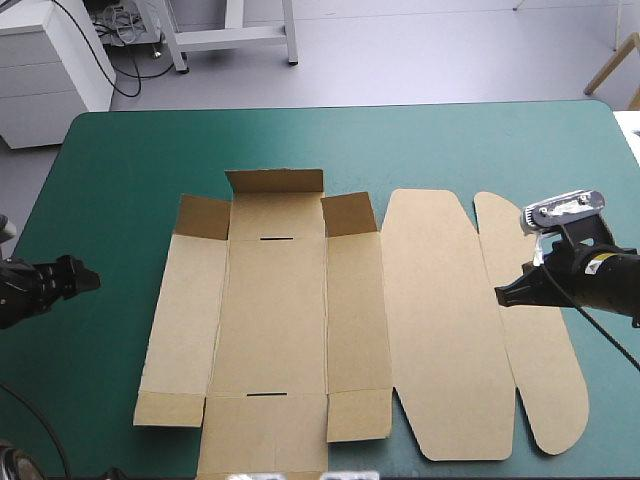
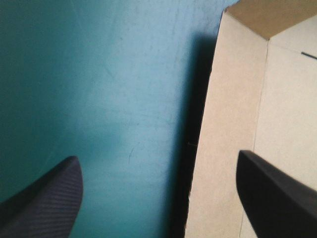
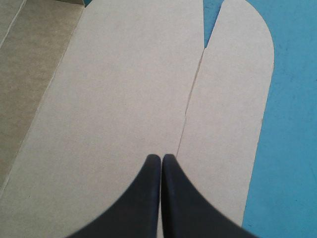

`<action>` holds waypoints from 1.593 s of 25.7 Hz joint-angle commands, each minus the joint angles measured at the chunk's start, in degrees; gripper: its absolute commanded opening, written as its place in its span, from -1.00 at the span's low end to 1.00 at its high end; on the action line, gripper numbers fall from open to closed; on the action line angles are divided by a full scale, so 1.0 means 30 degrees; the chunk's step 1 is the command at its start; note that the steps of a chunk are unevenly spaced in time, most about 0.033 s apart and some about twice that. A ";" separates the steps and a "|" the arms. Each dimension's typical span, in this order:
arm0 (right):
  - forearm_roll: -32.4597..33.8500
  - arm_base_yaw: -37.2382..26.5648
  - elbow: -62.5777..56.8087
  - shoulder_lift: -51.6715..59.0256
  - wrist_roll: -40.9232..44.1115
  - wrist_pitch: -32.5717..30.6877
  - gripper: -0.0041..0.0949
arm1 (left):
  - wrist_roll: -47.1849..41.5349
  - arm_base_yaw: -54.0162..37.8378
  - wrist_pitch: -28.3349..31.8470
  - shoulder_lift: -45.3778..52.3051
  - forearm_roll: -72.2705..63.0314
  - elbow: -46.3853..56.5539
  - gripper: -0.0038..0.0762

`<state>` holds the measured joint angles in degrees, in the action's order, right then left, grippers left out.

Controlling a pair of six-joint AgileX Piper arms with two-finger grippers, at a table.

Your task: Fold the box

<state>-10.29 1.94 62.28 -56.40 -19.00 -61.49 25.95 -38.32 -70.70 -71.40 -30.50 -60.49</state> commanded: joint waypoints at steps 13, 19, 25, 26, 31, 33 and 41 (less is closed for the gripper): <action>-0.0199 -0.0122 0.0493 0.0237 -0.0152 0.0966 -0.95 | 0.2259 0.0031 -0.1272 -0.1456 -0.2078 0.5529 0.65; -0.0199 -0.0122 0.0493 0.0237 -0.0194 0.0966 -0.95 | 0.3172 0.0067 -0.1272 -0.1456 -0.2699 0.6911 0.64; -0.0199 -0.0122 0.0493 0.0237 -0.0194 0.0966 -0.95 | 0.3797 0.1380 -0.1272 -0.1456 -0.3335 0.7238 0.64; -0.0199 -0.0122 0.0493 0.0237 -0.0194 0.0966 -0.95 | 0.3797 0.1802 -0.1272 -0.1456 -0.3335 0.7238 0.64; -0.0199 -0.0122 0.0493 0.0237 -0.0194 0.0859 -0.95 | 0.3797 0.4347 -0.1272 -0.1456 -0.4192 0.7238 0.64; -0.0199 -0.0122 0.0493 0.0237 -0.0194 0.0818 -0.95 | 0.3797 0.5455 -0.1164 -0.1456 -0.4918 0.7238 0.64; -0.0199 -0.0122 0.0493 0.0237 -0.0194 0.0784 -0.95 | 0.3797 0.7288 -0.1054 -0.1456 -0.6064 0.7238 0.64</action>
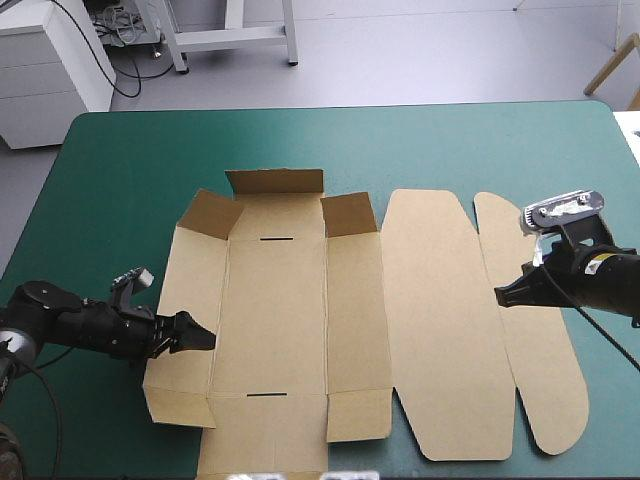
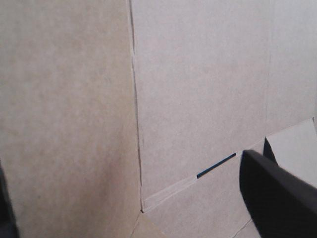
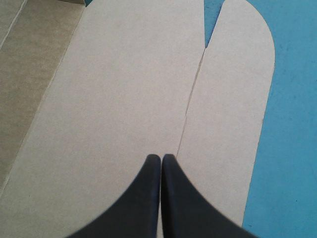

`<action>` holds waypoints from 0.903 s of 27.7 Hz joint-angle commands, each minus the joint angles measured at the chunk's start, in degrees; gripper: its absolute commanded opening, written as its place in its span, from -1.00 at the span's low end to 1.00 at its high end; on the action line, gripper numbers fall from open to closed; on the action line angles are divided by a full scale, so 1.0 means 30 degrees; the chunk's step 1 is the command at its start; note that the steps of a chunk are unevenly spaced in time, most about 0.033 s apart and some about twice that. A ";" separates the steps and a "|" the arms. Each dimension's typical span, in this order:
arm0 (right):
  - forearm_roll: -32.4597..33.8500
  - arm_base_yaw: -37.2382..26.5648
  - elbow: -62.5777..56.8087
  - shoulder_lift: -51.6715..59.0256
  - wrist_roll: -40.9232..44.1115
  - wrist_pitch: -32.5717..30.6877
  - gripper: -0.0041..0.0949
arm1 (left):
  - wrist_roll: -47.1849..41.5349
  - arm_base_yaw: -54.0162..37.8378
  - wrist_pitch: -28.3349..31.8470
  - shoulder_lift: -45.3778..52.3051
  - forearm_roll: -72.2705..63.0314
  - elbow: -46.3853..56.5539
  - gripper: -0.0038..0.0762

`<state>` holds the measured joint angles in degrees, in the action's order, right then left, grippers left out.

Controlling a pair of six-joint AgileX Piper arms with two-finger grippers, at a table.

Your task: Fold the box

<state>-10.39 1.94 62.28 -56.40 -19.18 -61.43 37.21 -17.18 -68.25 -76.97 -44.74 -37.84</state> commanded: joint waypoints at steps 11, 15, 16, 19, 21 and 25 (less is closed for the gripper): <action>-0.0163 -0.0122 0.0493 0.0237 -0.0134 0.0645 -0.95 | 0.0041 0.0243 -0.2036 0.0386 -0.1153 -0.0310 0.36; -0.0163 -0.0122 0.0493 0.0237 -0.0134 0.0530 -0.95 | -0.0009 0.0243 -0.1777 0.0386 -0.1153 -0.0310 0.25; -0.0163 -0.0122 0.0493 0.0237 -0.0134 0.0530 -0.95 | -0.0009 0.0243 -0.1734 0.0386 -0.1153 -0.0310 0.23; -0.0163 -0.0122 0.0493 0.0237 -0.0134 0.0486 -0.95 | -0.0172 0.0243 -0.1769 0.0141 -0.1153 -0.0310 0.22; -0.0163 -0.0122 0.0493 0.0237 -0.0134 0.0445 -0.95 | -0.0387 0.0243 -0.1769 -0.0310 -0.1004 -0.0310 0.22; -0.0163 -0.0122 0.0493 0.0237 -0.0134 0.0445 -0.95 | -0.0387 0.0243 -0.1447 -0.1732 -0.1279 -0.0310 0.02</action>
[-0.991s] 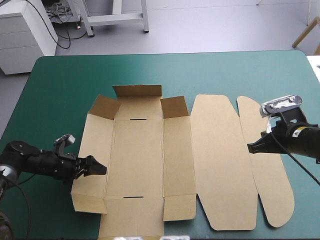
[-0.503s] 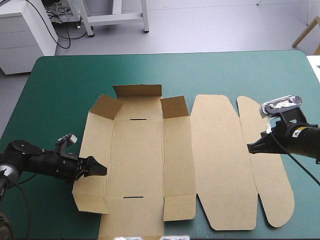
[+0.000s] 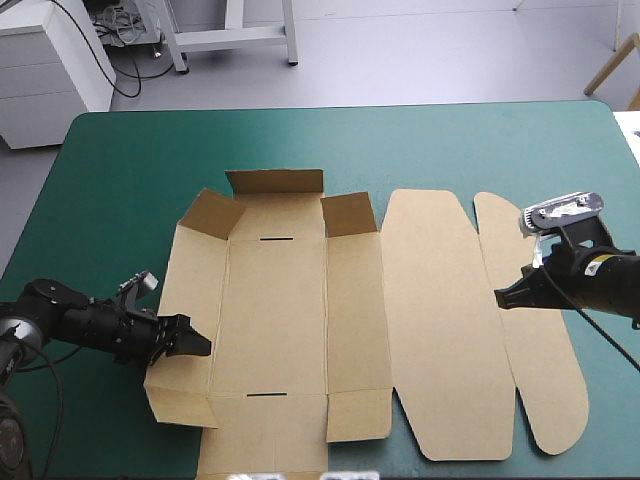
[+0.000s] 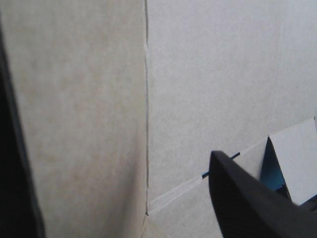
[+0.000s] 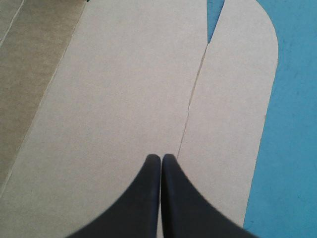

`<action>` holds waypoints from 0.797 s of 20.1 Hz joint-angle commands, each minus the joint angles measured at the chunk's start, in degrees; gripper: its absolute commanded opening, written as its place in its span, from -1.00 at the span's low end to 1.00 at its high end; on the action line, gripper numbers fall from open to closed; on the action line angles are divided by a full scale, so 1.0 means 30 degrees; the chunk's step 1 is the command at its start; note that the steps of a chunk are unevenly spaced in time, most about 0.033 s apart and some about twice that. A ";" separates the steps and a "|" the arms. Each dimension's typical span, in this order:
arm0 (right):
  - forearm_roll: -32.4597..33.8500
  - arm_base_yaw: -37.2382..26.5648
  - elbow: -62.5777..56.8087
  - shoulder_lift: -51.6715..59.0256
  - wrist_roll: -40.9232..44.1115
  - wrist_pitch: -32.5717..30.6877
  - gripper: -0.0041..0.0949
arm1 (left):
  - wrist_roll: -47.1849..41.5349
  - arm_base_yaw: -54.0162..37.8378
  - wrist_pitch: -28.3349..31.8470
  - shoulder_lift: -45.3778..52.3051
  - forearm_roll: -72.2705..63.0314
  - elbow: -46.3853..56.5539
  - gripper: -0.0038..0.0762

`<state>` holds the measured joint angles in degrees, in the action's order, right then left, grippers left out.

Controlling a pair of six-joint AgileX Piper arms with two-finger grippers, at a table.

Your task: Fold the box

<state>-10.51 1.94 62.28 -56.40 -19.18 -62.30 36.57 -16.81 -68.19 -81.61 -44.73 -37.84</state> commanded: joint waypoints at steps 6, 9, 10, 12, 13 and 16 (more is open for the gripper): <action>-0.0126 -0.0122 0.0493 0.0237 -0.0134 0.0943 -0.95 | 0.0004 0.0117 -0.0977 -0.0474 -0.1674 -0.0433 -0.81; -0.0126 -0.0122 0.0493 0.0237 -0.0134 0.0972 -0.95 | 0.0690 0.0117 -0.1432 -0.0474 -0.1588 -0.0433 -0.93; -0.0126 -0.0122 0.0493 0.0237 -0.0134 0.0972 -0.95 | 0.0642 0.0117 -0.1523 -0.0474 -0.1512 -0.0433 -0.93; -0.0126 -0.0122 0.0493 0.0237 -0.0134 0.1060 -0.95 | 0.0422 0.0117 -0.0986 -0.0474 -0.1107 -0.0592 -0.93; -0.0126 -0.0122 0.0493 0.0237 -0.0134 0.1268 -0.95 | 0.0456 0.0117 -0.0822 -0.0474 -0.1144 -0.0895 -0.93; -0.0126 -0.0122 0.0582 0.0278 -0.0134 0.1709 -0.95 | 0.0489 0.0117 -0.1052 -0.0474 -0.0566 -0.2230 -0.93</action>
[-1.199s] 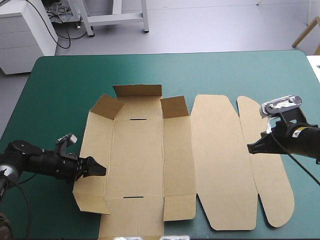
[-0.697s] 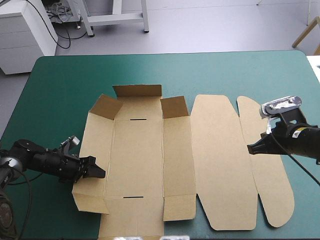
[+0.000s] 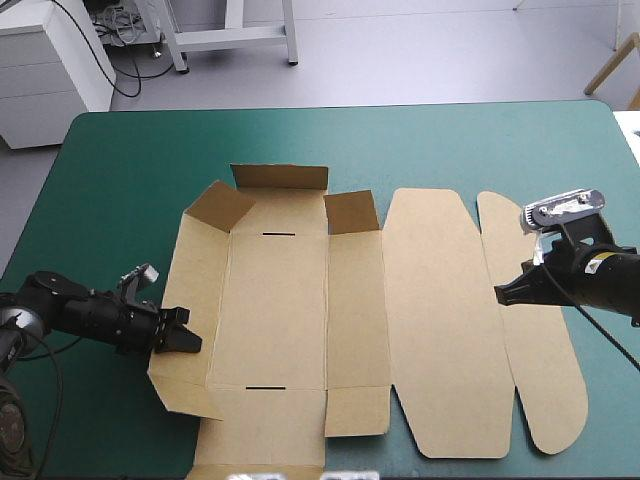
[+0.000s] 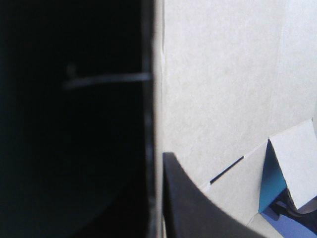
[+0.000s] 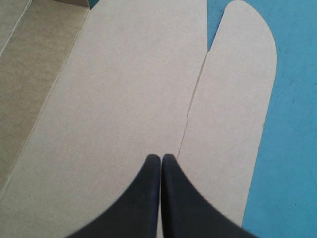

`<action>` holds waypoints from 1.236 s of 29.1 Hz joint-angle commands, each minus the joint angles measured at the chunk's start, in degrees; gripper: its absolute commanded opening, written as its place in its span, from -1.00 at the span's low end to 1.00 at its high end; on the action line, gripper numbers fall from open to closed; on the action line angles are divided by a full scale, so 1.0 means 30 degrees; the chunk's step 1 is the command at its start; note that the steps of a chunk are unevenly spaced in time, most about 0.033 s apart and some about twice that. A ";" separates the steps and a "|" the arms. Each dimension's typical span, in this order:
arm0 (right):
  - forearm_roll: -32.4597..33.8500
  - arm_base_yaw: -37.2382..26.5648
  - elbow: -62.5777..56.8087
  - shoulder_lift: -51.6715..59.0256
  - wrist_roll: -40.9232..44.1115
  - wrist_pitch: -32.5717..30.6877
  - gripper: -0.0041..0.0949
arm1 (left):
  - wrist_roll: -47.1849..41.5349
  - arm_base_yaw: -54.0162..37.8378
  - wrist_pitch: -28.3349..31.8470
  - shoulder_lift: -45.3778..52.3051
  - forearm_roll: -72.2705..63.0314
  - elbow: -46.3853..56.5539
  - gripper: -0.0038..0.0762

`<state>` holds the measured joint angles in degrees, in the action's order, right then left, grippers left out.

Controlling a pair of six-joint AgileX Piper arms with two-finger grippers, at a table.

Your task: Fold the box

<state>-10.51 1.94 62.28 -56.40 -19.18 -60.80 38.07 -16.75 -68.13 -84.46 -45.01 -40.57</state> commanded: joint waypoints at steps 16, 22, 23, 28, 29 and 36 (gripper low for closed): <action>-0.0126 -0.0122 0.4527 0.1784 -0.0067 0.1317 -0.95 | -0.0338 0.7072 0.0017 0.0449 0.6810 -1.3358 -0.93; -0.0126 -0.0122 0.4610 0.1926 0.0323 0.1317 -0.95 | -0.0338 0.9368 0.0796 0.0176 0.9885 -1.6727 -0.93; -0.0126 -0.0122 0.4610 0.1926 0.0375 0.1317 -0.95 | -0.0303 0.9855 0.0947 -0.0027 1.0572 -1.7261 -0.93; -0.0126 -0.0122 0.4610 0.1926 0.0429 0.1317 -0.95 | -0.0103 1.2006 0.1740 -0.0795 1.3714 -1.8441 -0.93; -0.0126 -0.0122 0.4610 0.1926 0.0429 0.1317 -0.95 | -0.0103 1.2547 0.2191 -0.0932 1.4586 -1.8441 -0.93; -0.0048 -0.0122 0.4610 0.1926 0.0457 0.1398 -0.95 | 0.0201 1.6070 0.4330 -0.1403 1.9518 -1.8441 -0.93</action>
<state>-10.51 1.94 74.34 -51.05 -17.82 -60.16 37.36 27.67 -60.65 -90.89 8.39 -93.79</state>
